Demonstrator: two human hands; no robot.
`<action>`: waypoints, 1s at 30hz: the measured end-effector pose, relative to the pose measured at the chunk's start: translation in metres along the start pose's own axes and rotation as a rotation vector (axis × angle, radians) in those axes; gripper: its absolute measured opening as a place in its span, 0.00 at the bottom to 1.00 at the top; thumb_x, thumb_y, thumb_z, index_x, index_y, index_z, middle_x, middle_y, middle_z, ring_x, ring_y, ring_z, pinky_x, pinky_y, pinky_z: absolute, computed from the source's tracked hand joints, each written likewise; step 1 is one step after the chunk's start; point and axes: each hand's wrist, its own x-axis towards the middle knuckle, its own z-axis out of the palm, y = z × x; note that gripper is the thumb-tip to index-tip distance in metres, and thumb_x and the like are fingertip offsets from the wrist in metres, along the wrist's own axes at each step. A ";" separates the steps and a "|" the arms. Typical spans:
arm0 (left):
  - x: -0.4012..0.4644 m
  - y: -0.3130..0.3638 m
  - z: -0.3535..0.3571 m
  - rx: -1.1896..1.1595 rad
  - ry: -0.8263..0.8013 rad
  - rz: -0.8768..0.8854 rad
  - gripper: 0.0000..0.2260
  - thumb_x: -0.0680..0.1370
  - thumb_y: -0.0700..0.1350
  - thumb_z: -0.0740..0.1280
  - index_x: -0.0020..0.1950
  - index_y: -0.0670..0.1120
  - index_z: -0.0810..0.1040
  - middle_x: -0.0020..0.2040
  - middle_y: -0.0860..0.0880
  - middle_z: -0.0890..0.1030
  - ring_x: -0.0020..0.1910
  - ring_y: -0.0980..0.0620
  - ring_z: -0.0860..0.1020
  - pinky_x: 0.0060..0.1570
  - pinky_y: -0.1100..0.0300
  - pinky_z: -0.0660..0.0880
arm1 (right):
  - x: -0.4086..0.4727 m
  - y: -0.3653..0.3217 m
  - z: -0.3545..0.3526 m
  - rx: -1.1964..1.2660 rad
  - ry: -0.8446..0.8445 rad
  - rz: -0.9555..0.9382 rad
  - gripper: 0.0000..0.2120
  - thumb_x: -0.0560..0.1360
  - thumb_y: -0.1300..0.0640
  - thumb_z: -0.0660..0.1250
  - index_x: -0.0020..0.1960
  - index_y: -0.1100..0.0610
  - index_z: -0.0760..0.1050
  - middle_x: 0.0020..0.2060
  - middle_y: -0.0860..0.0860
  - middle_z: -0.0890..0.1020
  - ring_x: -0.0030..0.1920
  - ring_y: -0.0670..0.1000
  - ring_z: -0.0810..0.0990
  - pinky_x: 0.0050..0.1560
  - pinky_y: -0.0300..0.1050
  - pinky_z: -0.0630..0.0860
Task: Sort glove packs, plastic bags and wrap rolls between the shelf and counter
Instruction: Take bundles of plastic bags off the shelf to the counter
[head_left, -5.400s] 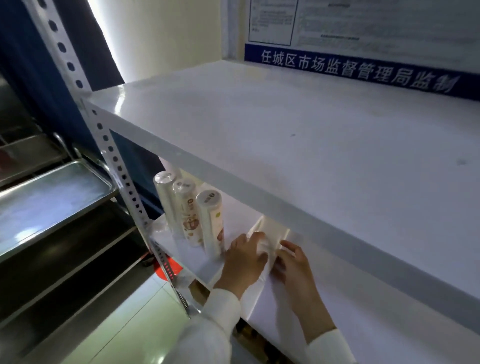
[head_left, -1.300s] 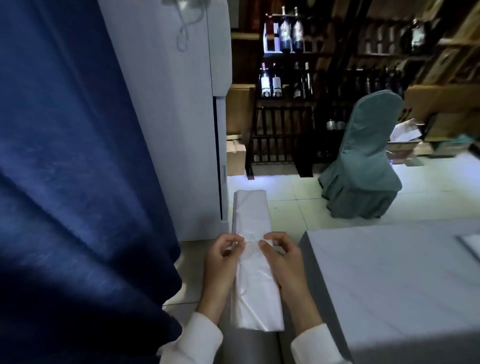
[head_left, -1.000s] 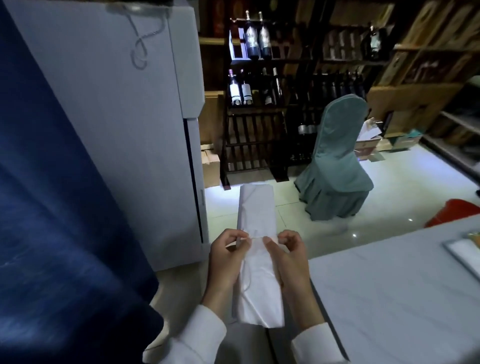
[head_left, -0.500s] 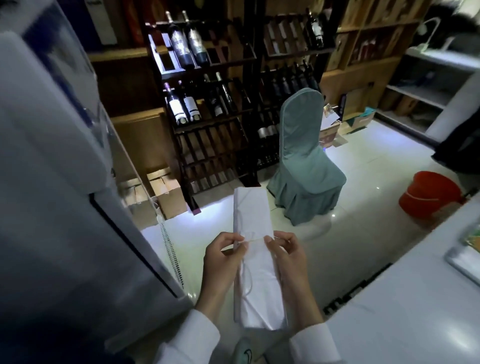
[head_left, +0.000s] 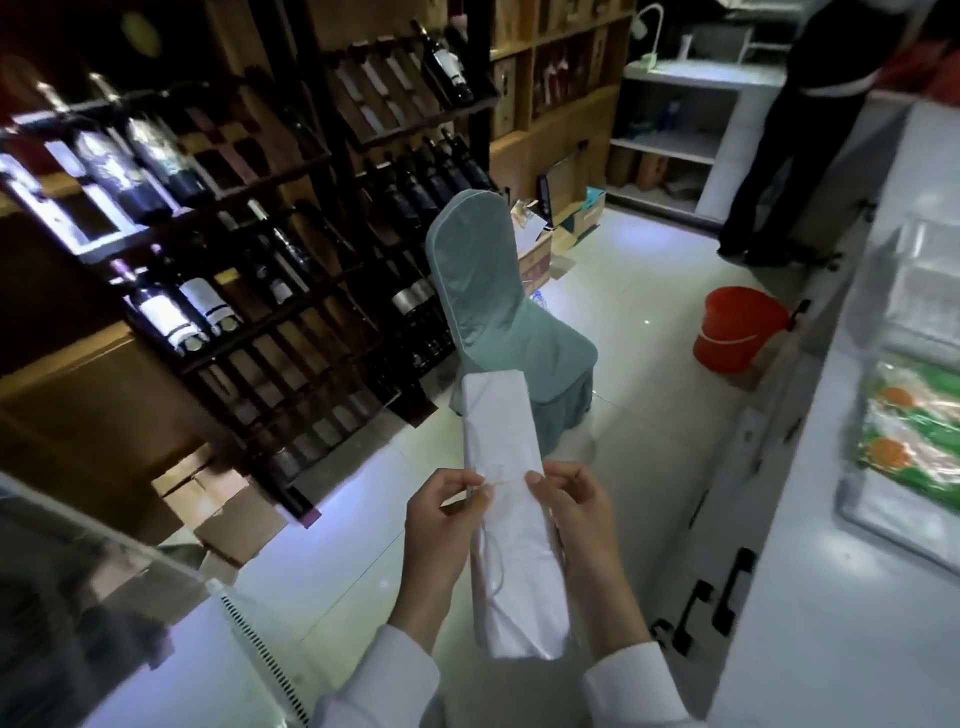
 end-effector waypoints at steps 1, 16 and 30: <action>0.013 0.001 0.007 -0.001 -0.033 -0.006 0.04 0.76 0.40 0.76 0.46 0.47 0.83 0.47 0.53 0.87 0.48 0.51 0.86 0.47 0.55 0.81 | 0.010 -0.001 -0.001 -0.001 0.033 -0.004 0.05 0.74 0.61 0.79 0.47 0.55 0.84 0.48 0.59 0.86 0.44 0.53 0.85 0.50 0.52 0.82; 0.176 0.011 0.134 -0.022 -0.575 -0.056 0.18 0.71 0.43 0.82 0.56 0.56 0.81 0.53 0.52 0.87 0.51 0.57 0.85 0.50 0.58 0.82 | 0.103 -0.046 -0.029 0.002 0.588 -0.147 0.08 0.75 0.63 0.77 0.53 0.62 0.82 0.50 0.61 0.86 0.47 0.54 0.84 0.51 0.51 0.82; 0.149 0.016 0.356 0.160 -1.048 -0.012 0.15 0.73 0.40 0.80 0.54 0.51 0.81 0.50 0.51 0.87 0.50 0.52 0.86 0.46 0.60 0.82 | 0.125 -0.075 -0.196 0.158 0.993 -0.144 0.08 0.73 0.55 0.79 0.51 0.54 0.84 0.48 0.55 0.88 0.50 0.58 0.88 0.52 0.57 0.83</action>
